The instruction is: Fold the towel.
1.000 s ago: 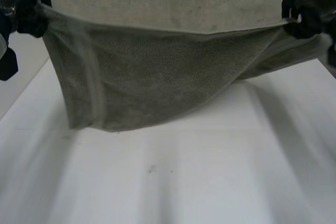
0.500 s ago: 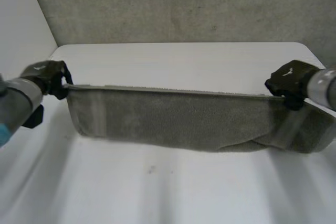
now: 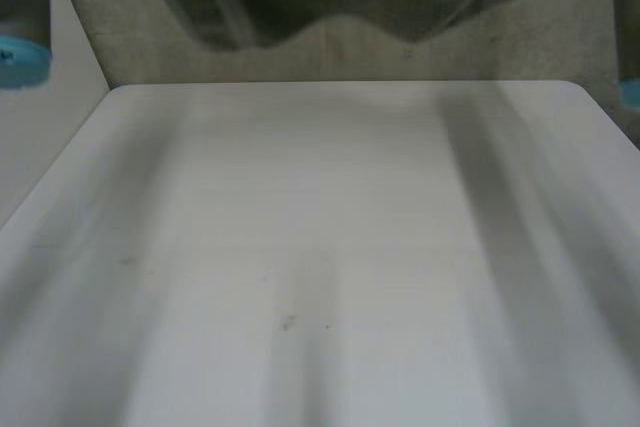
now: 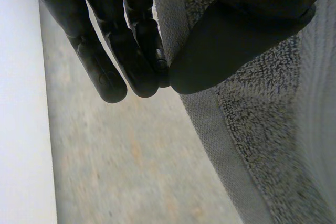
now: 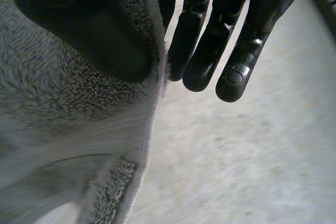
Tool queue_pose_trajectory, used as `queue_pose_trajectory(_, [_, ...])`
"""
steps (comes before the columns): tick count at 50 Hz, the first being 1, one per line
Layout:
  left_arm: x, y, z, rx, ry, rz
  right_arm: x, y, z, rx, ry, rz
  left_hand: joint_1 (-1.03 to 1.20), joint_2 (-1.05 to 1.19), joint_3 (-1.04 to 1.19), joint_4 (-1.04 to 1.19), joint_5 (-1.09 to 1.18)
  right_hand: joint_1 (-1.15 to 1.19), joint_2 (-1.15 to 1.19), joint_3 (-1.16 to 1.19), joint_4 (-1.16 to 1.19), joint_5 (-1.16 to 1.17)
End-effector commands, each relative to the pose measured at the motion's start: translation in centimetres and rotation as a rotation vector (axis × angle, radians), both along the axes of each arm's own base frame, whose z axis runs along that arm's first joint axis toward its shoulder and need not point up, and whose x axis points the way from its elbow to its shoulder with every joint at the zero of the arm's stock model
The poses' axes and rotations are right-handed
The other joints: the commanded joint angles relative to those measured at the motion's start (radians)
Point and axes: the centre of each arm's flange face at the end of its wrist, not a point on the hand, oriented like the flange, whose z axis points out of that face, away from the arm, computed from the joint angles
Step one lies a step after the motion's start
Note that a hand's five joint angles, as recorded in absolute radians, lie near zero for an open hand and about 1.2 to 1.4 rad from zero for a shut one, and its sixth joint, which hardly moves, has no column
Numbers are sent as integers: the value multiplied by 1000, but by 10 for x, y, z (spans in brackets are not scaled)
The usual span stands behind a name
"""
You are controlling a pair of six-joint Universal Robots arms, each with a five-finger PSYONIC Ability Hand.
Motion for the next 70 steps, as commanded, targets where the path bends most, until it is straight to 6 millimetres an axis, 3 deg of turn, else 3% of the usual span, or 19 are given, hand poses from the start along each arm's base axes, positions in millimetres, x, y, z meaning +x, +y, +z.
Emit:
queue_pose_trajectory(1, [0, 2, -88, 269, -67, -17, 3, 4, -72, 305, 144, 70, 194, 178, 179, 179, 183, 422, 219, 211, 200, 229])
queue_pose_trajectory(2, [1, 3, -110, 330, -92, -28, 4, 6, -87, 356, 168, 93, 194, 178, 179, 179, 183, 422, 219, 211, 200, 229])
queue_pose_trajectory(3, [1, 3, -111, 330, -92, -28, 4, 6, -87, 357, 168, 93, 194, 178, 179, 179, 183, 422, 219, 211, 200, 229])
queue_pose_trajectory(5, [1, 9, -153, 427, -132, -64, 7, 11, -121, 458, 216, 144, 194, 178, 179, 179, 183, 422, 219, 211, 200, 229])
queue_pose_trajectory(6, [1, 9, -153, 427, -132, -64, 7, 11, -121, 459, 216, 144, 194, 178, 179, 179, 183, 422, 219, 211, 200, 229])
queue_pose_trajectory(8, [6, 16, -194, 518, -160, -77, 6, 14, -172, 595, 268, 184, 194, 178, 179, 179, 183, 422, 219, 211, 200, 229])
queue_pose_trajectory(9, [6, 16, -194, 518, -160, -77, 6, 14, -172, 596, 268, 185, 194, 178, 179, 179, 183, 422, 219, 211, 200, 229])
queue_pose_trajectory(11, [11, 25, -225, 588, -178, -86, 3, 18, -218, 726, 298, 205, 194, 178, 179, 179, 183, 422, 219, 211, 200, 229])
queue_pose_trajectory(16, [19, 38, -258, 682, -206, -82, -1, 31, -267, 897, 327, 215, 194, 178, 179, 179, 183, 422, 219, 211, 200, 229])
queue_pose_trajectory(19, [31, 48, -273, 755, -244, -56, -8, 41, -277, 972, 364, 206, 194, 178, 179, 179, 183, 422, 219, 211, 200, 229])
queue_pose_trajectory(25, [51, 73, -263, 823, -332, -4, -25, 58, -266, 1068, 430, 173, 194, 178, 179, 179, 183, 422, 219, 211, 200, 229])
queue_pose_trajectory(30, [80, 116, -246, 958, -380, 53, -49, 95, -241, 1265, 541, 152, 194, 178, 179, 179, 183, 422, 219, 211, 200, 229])
queue_pose_trajectory(38, [80, 174, -206, 987, -382, -28, -73, 146, -204, 1438, 693, 175, 194, 178, 179, 179, 183, 422, 219, 211, 200, 229])
queue_pose_trajectory(42, [80, 181, -192, 949, -377, -36, -75, 144, -194, 1374, 715, 183, 194, 178, 179, 179, 183, 422, 219, 211, 200, 229])
queue_pose_trajectory(46, [81, 172, -182, 884, -370, -24, -70, 123, -182, 1245, 674, 173, 194, 178, 179, 179, 183, 422, 219, 211, 200, 229])
queue_pose_trajectory(50, [80, 152, -187, 872, -365, -19, -68, 100, -189, 1194, 639, 161, 194, 178, 179, 179, 183, 422, 219, 211, 200, 229])
queue_pose_trajectory(54, [69, 116, -203, 875, -381, -33, -56, 58, -208, 1081, 658, 108, 194, 178, 179, 179, 183, 422, 219, 211, 200, 229])
queue_pose_trajectory(60, [58, 79, -225, 890, -389, -9, -27, 20, -244, 960, 704, 33, 194, 178, 179, 179, 183, 422, 219, 211, 200, 229])
queue_pose_trajectory(70, [35, 7, -264, 864, -399, 66, -10, -26, -293, 760, 720, -16, 194, 178, 179, 179, 183, 422, 219, 211, 200, 229])
